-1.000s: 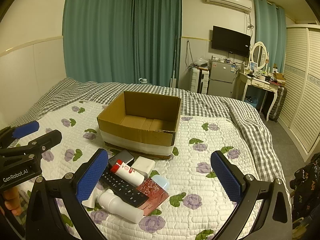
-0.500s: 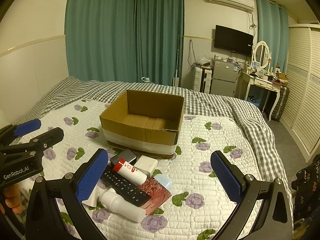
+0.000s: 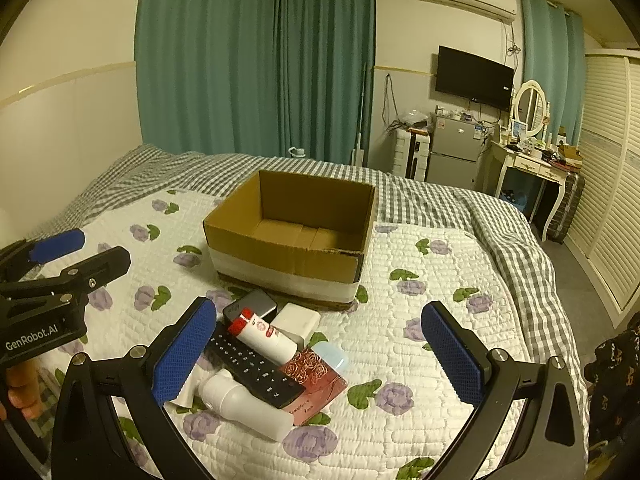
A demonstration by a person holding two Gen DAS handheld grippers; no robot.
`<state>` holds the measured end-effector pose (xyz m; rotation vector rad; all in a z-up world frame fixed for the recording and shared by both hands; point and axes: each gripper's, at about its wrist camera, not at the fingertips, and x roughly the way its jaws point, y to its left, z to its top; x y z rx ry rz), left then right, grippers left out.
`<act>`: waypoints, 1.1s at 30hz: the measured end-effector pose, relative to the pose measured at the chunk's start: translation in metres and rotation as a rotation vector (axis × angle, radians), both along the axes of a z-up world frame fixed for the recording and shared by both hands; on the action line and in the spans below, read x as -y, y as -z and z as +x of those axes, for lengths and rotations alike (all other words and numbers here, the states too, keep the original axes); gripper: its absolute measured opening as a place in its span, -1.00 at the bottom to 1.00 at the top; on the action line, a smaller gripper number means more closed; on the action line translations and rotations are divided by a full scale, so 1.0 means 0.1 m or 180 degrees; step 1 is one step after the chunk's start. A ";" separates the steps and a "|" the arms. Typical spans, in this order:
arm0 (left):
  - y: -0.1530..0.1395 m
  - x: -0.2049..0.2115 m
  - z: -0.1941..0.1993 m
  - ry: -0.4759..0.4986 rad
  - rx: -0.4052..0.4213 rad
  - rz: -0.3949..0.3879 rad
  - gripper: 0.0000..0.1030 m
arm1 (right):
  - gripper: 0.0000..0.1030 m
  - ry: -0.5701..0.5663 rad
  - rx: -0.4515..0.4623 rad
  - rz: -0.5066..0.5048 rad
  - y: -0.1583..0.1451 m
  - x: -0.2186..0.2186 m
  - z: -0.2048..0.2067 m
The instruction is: Organize rigid objects
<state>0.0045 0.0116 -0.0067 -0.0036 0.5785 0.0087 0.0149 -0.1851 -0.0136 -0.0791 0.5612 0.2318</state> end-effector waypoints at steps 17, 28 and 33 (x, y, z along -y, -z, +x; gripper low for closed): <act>0.56 -0.26 0.40 -0.0248 -0.0411 0.0066 0.54 | 0.71 -0.0430 -0.0610 -0.0303 0.80 -0.45 0.55; 0.87 -0.29 0.64 -0.0316 -0.0704 0.0181 0.54 | 0.11 -0.0786 -0.0858 -0.0375 1.23 -0.84 1.00; 0.91 -0.16 0.73 -0.0238 -0.0747 0.0232 0.54 | -0.12 -0.0767 -0.0789 -0.0045 1.07 -0.64 1.00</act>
